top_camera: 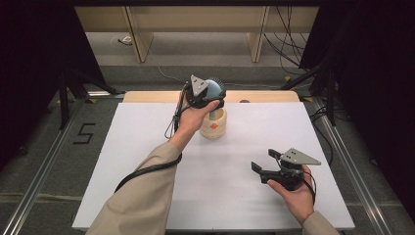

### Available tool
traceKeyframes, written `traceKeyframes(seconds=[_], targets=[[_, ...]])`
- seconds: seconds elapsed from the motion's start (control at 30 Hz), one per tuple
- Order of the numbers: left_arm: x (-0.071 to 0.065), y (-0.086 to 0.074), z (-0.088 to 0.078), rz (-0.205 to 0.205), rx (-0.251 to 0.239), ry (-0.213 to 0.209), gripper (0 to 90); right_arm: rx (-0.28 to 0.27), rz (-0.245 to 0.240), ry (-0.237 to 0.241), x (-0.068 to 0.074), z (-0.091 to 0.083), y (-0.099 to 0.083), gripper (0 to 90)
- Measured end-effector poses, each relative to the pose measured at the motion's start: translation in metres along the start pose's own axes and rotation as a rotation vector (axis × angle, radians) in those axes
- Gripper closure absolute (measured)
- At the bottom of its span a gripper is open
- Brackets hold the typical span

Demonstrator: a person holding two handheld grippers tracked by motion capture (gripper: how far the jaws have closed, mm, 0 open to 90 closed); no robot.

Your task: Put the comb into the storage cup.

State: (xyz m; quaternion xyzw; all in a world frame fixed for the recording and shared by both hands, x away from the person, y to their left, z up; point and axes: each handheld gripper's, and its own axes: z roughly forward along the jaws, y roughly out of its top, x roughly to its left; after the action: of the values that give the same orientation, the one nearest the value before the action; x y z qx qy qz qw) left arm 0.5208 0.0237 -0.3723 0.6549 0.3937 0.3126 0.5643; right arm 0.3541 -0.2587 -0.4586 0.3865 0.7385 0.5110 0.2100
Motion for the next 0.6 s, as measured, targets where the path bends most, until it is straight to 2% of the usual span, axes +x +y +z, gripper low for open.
traceKeyframes(seconds=[0.6], targets=[[0.0, -0.011, 0.001, -0.019, 0.008, -0.009, 19.4, 0.003, 0.0, 0.003, 0.0, 0.0, 0.0, 16.1]])
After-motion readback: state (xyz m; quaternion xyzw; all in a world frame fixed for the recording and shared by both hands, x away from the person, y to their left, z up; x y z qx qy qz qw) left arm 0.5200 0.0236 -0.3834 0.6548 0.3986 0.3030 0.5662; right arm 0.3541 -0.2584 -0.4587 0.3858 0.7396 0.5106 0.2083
